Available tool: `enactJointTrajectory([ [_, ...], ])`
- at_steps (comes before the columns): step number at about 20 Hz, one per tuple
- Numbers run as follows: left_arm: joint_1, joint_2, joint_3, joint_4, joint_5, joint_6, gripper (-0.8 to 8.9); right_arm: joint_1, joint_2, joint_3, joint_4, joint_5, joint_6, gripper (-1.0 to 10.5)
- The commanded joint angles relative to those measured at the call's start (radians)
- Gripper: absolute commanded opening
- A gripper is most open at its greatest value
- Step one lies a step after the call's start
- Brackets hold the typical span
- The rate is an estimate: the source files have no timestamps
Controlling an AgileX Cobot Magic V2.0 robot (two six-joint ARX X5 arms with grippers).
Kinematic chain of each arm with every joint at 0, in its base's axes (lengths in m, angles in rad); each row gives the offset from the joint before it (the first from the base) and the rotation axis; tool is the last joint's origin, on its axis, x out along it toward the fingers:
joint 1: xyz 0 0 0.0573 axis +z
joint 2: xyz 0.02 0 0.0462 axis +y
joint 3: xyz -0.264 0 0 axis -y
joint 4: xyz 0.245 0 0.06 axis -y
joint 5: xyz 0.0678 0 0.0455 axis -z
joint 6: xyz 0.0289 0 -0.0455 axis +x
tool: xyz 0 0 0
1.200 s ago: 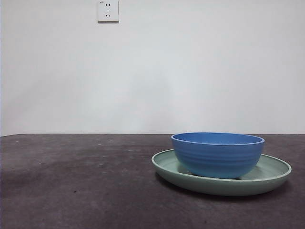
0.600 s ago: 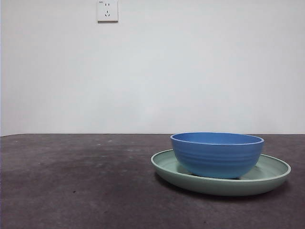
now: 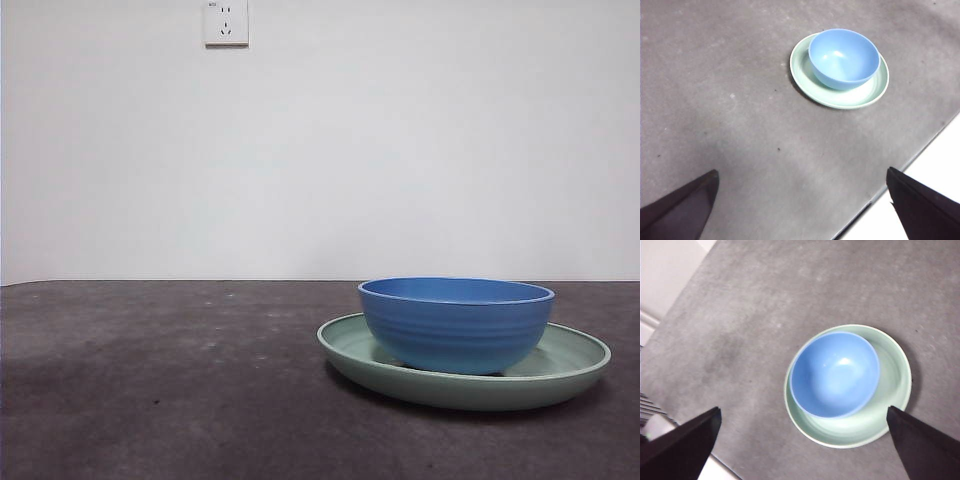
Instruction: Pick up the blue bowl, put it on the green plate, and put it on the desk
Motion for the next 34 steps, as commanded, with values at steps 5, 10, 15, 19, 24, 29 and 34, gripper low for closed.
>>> enactJointTrajectory([
  [5, -0.005, 0.002, 0.013, 0.061, -0.003, -0.066, 5.99, 0.003, 0.115, 0.019, -0.136, 0.169, -0.011, 5.6],
  [10, -0.005, 0.0, 0.013, 0.062, -0.003, -0.07, 5.99, 0.003, 0.33, 0.019, -0.101, 0.193, -0.034, 5.6],
  [15, -0.005, 0.0, 0.013, 0.062, -0.003, -0.069, 5.99, 0.003, 0.515, 0.018, 0.01, 0.291, -0.064, 5.6],
  [19, -0.005, 0.0, 0.013, 0.061, -0.003, -0.069, 5.99, 0.004, 0.609, 0.014, 0.069, 0.289, -0.064, 5.6],
  [24, -0.005, 0.001, 0.014, 0.062, -0.003, -0.069, 5.99, 0.009, 0.711, 0.012, 0.124, 0.289, -0.067, 5.3],
  [29, -0.005, 0.001, 0.013, 0.062, -0.003, -0.069, 5.99, 0.039, 0.789, 0.012, 0.196, 0.281, -0.067, 4.7],
  [34, -0.005, 0.001, 0.013, 0.062, -0.003, -0.069, 5.99, 0.083, 0.831, 0.012, 0.261, 0.282, -0.063, 3.3],
])
